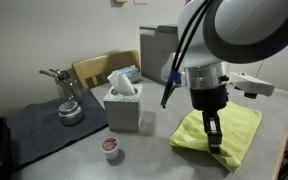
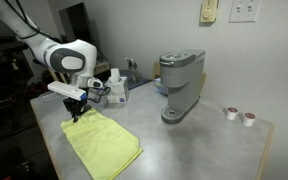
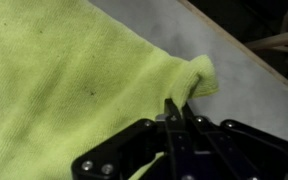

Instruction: Fold the towel

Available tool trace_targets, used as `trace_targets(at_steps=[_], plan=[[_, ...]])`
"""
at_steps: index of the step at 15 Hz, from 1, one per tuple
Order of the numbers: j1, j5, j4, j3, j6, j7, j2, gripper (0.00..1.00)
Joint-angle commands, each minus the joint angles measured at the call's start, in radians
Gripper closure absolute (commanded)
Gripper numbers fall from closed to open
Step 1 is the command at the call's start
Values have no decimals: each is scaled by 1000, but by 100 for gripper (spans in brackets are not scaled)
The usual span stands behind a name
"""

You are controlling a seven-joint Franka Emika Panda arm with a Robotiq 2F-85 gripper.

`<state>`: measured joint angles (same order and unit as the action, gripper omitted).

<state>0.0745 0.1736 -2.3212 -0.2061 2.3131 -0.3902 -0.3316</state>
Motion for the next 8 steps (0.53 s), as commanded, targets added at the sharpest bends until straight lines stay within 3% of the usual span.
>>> trace_targets(at_steps=[1,8], plan=[[-77,77,-80,-7,12,-146,75,99],[-160,200,-104,36,-33,-357,125,99]])
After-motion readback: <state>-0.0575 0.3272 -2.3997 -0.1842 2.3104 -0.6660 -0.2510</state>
